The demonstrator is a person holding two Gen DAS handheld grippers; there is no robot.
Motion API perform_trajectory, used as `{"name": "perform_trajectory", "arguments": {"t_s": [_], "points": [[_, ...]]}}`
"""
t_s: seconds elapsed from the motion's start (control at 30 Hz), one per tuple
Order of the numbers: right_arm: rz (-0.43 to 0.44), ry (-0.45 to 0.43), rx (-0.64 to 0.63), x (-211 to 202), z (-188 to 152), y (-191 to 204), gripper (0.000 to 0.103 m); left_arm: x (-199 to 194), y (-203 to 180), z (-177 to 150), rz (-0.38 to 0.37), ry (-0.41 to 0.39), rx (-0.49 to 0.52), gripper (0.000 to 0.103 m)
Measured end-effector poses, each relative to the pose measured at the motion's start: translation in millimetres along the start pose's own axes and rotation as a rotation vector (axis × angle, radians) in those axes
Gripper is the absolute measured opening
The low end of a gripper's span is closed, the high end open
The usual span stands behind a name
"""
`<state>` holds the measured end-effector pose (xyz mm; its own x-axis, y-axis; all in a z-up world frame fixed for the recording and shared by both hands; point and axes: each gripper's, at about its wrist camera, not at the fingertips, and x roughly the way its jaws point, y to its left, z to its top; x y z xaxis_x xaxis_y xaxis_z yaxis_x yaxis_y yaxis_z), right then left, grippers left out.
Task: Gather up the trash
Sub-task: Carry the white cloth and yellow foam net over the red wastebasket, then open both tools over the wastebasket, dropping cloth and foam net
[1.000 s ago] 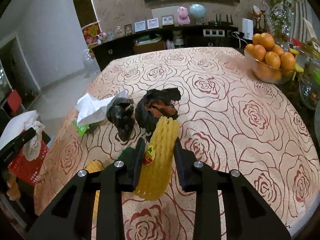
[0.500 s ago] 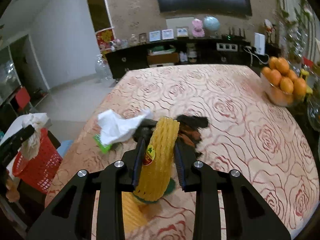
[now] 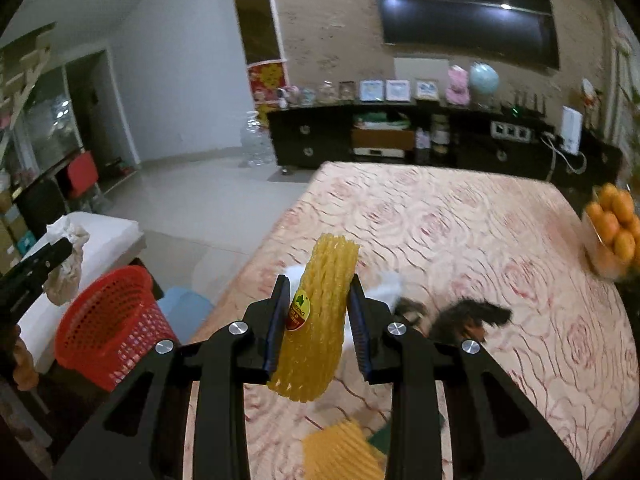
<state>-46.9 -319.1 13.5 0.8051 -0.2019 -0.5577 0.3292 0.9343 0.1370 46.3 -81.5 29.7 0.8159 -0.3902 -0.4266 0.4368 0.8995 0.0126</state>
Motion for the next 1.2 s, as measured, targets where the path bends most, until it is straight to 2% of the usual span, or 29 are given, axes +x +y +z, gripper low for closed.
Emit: {"name": "perform_trajectory", "arguments": {"t_s": [0.2, 0.57, 0.8, 1.2], "points": [[0.076, -0.016, -0.088, 14, 22, 44, 0.029, 3, 34, -3, 0.064, 0.021, -0.048, 0.028], [0.255, 0.026, -0.206, 38, 17, 128, 0.029, 5, 69, -21, 0.157, 0.08, -0.053, 0.028], [0.332, 0.065, -0.256, 46, 12, 166, 0.029, 13, 94, -28, 0.136, 0.121, -0.147, 0.029], [0.415, 0.129, -0.276, 70, 8, 192, 0.029, 24, 88, -37, 0.135, 0.168, -0.107, 0.029]]}}
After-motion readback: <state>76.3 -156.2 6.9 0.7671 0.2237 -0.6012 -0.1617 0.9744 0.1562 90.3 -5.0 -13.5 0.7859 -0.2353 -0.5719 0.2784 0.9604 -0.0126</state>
